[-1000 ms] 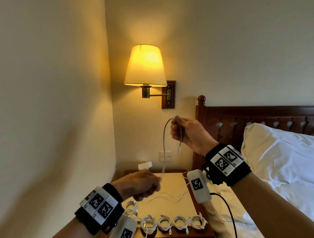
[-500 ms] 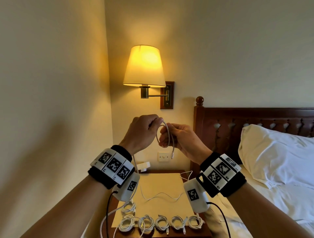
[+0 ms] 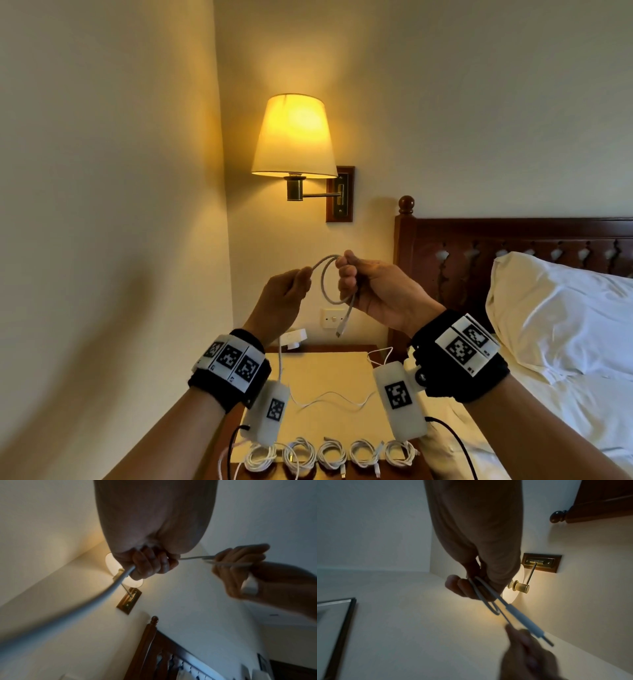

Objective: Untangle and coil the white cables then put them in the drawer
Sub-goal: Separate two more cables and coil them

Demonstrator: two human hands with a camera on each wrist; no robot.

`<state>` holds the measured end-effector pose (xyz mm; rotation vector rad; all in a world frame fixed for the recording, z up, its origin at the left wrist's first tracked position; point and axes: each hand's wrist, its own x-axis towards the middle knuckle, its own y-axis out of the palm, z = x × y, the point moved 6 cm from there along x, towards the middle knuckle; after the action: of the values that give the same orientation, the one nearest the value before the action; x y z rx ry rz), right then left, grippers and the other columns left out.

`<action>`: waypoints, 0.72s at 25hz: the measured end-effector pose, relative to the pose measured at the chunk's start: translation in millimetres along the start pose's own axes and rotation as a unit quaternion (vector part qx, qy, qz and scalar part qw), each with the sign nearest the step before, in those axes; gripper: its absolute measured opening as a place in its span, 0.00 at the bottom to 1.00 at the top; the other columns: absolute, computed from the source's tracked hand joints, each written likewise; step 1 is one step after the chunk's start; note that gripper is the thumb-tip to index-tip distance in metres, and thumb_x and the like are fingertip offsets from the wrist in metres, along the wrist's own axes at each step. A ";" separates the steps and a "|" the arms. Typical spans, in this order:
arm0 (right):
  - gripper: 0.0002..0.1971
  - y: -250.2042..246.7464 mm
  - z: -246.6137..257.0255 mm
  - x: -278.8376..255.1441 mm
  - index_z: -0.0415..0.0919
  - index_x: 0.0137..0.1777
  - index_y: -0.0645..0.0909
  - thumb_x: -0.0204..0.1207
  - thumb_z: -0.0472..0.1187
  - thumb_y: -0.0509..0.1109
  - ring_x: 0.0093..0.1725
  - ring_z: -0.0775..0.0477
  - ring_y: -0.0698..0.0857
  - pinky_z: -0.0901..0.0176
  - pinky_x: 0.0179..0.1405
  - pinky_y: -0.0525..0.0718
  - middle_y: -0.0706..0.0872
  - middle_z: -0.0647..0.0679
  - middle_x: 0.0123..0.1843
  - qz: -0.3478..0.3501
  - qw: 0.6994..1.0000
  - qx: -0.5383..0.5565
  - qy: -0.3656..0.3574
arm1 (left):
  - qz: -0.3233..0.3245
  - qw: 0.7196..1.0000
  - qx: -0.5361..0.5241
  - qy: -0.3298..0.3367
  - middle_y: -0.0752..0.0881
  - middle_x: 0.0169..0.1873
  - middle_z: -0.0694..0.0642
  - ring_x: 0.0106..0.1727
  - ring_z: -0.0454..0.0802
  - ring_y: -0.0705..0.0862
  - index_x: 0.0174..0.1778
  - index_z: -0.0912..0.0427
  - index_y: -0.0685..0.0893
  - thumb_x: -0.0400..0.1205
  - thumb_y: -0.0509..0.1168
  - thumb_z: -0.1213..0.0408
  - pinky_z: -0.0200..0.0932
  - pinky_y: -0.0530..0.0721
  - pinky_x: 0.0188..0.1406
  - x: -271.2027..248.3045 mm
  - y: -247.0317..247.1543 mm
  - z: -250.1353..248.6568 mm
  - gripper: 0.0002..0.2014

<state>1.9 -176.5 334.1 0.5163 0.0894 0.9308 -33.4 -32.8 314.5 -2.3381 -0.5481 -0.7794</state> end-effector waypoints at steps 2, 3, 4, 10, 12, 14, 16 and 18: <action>0.13 -4.9 13.1 -0.4 0.38 0.46 0.77 0.87 0.42 0.54 0.26 0.56 0.78 0.67 0.28 0.80 0.77 0.51 0.29 -0.014 0.998 0.055 -0.016 | 0.006 0.999 -0.010 -0.038 0.70 0.25 0.50 0.26 0.40 0.67 0.31 0.57 0.73 0.89 0.53 0.60 0.39 0.67 0.31 -20.0 6.5 29.8 0.19; 0.13 -9.1 22.0 -0.2 0.38 0.46 0.77 0.88 0.42 0.54 0.27 0.56 0.78 0.67 0.27 0.80 0.77 0.51 0.30 -0.027 0.997 0.072 -0.032 | 0.017 0.998 0.008 -0.052 0.71 0.25 0.49 0.26 0.40 0.68 0.31 0.56 0.73 0.89 0.52 0.61 0.40 0.68 0.32 -33.6 11.8 42.5 0.19; 0.14 -14.3 30.0 0.1 0.38 0.46 0.77 0.88 0.42 0.54 0.27 0.56 0.78 0.67 0.27 0.81 0.78 0.51 0.30 -0.042 0.995 0.077 -0.050 | 0.037 0.997 0.028 -0.062 0.72 0.25 0.48 0.26 0.39 0.69 0.31 0.55 0.73 0.89 0.52 0.61 0.41 0.69 0.33 -48.5 18.9 50.8 0.19; 0.13 -19.8 20.6 13.4 0.33 0.51 0.82 0.86 0.42 0.61 0.38 0.47 0.90 0.60 0.38 0.86 0.89 0.43 0.38 -0.099 0.966 -0.205 -0.119 | 0.211 0.960 0.178 0.040 0.69 0.20 0.47 0.22 0.44 0.67 0.25 0.52 0.69 0.89 0.52 0.53 0.39 0.65 0.26 -71.7 46.8 -30.5 0.23; 0.13 -16.9 12.6 15.9 0.30 0.52 0.82 0.85 0.42 0.62 0.38 0.46 0.90 0.60 0.37 0.87 0.90 0.41 0.38 -0.094 0.956 -0.243 -0.133 | 0.153 0.967 0.182 0.093 0.71 0.18 0.49 0.21 0.48 0.68 0.25 0.52 0.70 0.88 0.53 0.51 0.46 0.68 0.26 -54.1 29.7 -66.1 0.24; 0.14 -15.5 12.3 14.7 0.30 0.52 0.83 0.85 0.42 0.62 0.36 0.48 0.89 0.62 0.36 0.86 0.90 0.44 0.36 -0.089 0.951 -0.262 -0.137 | 0.092 0.971 0.185 0.121 0.73 0.18 0.47 0.20 0.47 0.71 0.24 0.48 0.70 0.87 0.55 0.51 0.49 0.73 0.25 -39.0 9.8 -82.0 0.22; 0.15 -13.1 12.7 11.8 0.29 0.52 0.83 0.86 0.42 0.62 0.33 0.51 0.88 0.64 0.35 0.85 0.89 0.46 0.33 -0.080 0.942 -0.292 -0.144 | 0.053 0.967 0.211 0.133 0.73 0.18 0.44 0.20 0.45 0.73 0.26 0.45 0.71 0.87 0.56 0.52 0.47 0.75 0.24 -26.6 -3.4 -87.6 0.20; 0.16 -7.4 11.3 7.2 0.29 0.52 0.84 0.86 0.41 0.60 0.32 0.51 0.88 0.63 0.35 0.85 0.89 0.45 0.33 -0.062 0.933 -0.319 -0.153 | 0.035 0.961 0.234 0.146 0.73 0.19 0.42 0.22 0.43 0.74 0.27 0.47 0.72 0.87 0.56 0.52 0.43 0.73 0.25 -15.7 -8.3 -91.1 0.19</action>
<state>15.0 -178.8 341.6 0.0410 -0.4493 0.6932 -85.4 -89.6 366.4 -1.7623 -0.4583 -0.8385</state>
